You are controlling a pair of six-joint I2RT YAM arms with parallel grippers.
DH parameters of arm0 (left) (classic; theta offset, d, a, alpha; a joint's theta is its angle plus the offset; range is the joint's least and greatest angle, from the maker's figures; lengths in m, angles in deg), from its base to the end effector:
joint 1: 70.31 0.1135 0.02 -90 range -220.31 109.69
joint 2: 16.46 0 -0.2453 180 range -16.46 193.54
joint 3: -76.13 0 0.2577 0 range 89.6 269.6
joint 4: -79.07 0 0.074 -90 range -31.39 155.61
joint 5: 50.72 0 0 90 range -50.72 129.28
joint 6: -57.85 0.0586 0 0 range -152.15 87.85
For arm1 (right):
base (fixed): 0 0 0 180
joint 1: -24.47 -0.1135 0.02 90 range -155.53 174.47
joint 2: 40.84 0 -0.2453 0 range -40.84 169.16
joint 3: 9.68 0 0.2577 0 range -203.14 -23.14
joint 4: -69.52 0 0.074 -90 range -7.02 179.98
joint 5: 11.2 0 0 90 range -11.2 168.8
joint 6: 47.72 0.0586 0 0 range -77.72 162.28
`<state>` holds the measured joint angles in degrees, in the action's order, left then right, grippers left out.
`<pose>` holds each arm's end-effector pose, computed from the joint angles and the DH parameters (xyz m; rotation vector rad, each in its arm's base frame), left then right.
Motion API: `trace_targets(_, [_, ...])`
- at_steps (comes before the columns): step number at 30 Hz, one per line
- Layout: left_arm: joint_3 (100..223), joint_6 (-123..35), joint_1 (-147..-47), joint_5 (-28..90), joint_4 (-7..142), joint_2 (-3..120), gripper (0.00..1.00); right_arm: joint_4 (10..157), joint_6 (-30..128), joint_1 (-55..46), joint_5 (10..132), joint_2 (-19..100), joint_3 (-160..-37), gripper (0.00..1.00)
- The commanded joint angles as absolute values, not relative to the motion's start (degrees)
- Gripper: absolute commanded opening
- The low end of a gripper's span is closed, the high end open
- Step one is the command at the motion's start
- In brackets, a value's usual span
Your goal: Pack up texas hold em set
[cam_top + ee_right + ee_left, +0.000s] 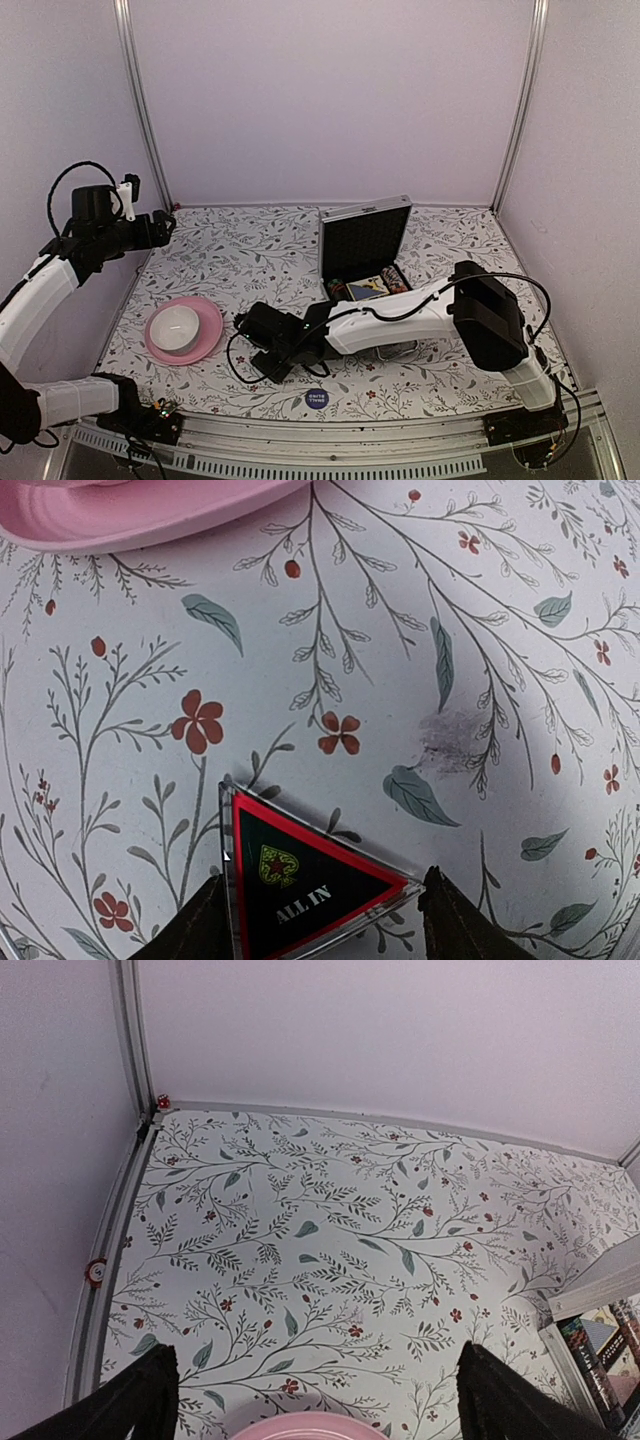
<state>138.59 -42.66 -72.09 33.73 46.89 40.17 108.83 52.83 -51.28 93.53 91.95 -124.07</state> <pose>0.2597 -0.0137 0.2858 -0.0939 2.0341 -0.2333 0.1378 0.4819 0.1017 -1.2921 2.1973 0.2641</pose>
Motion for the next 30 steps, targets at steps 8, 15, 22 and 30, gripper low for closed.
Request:
trace_targets(8, [137.9, -41.7, -71.4, 33.4, 48.2, 39.2, 0.97, 108.0, 55.4, -48.6, 96.4, 75.1, -113.9, 0.56])
trace_targets(15, [137.9, -41.8, -71.4, 33.2, 48.4, 39.6, 0.97, 108.1, 60.0, -42.4, 96.6, 60.9, -99.1, 0.56])
trace_targets(22, [137.7, -41.9, -71.3, 33.2, 48.4, 39.3, 0.97, 106.3, 62.6, -31.0, 94.1, 53.0, -87.5, 0.56])
trace_targets(30, [137.6, -41.8, -71.3, 33.6, 48.6, 39.0, 0.97, 101.3, 62.4, -23.5, 92.0, 58.2, -88.0, 0.55])
